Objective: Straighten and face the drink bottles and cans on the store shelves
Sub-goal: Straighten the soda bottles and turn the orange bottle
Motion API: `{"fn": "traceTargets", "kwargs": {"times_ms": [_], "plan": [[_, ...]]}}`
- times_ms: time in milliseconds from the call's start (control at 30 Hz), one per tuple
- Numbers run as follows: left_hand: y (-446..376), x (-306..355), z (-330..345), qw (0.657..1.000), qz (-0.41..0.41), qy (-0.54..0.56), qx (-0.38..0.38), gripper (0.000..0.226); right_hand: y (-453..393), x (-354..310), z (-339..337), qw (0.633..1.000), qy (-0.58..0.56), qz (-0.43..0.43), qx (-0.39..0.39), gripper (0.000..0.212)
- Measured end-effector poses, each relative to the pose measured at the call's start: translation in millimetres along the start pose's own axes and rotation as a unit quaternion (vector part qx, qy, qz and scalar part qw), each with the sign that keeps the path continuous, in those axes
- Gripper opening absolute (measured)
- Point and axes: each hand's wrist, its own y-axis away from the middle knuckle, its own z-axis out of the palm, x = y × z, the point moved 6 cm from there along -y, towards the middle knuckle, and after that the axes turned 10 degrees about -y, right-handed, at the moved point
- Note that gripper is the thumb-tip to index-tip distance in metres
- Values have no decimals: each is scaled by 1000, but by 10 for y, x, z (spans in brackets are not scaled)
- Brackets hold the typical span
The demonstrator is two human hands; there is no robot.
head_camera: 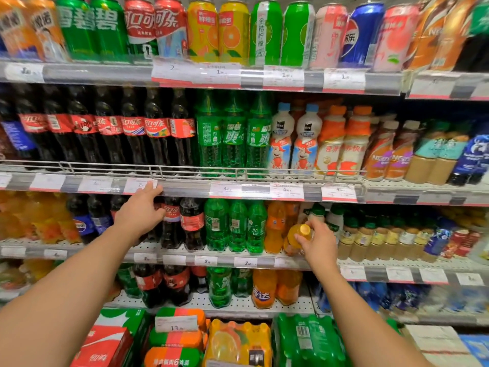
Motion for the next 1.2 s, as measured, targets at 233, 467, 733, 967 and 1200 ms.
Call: {"fn": "traceTargets", "kwargs": {"times_ms": [233, 467, 733, 967, 1200], "plan": [[182, 160, -45, 996, 4, -67, -50, 70, 593, -206, -354, 991, -130, 33, -25, 22], [1058, -55, 245, 991, -4, -91, -93, 40, 1051, -56, -77, 971, -203, 47, -115, 20], [1932, -620, 576, 970, 21, -17, -243, 44, 1411, -495, 604, 952, -233, 30, -198, 19], [2259, -1390, 722, 968, -17, 29, -249, 44, 1594, -1056, 1089, 938, -222, -4, -266, 17], [2113, -2275, 766, 965, -1, 65, -253, 44, 1866, -1692, 1633, 955, -181, -27, -234, 21]]}}
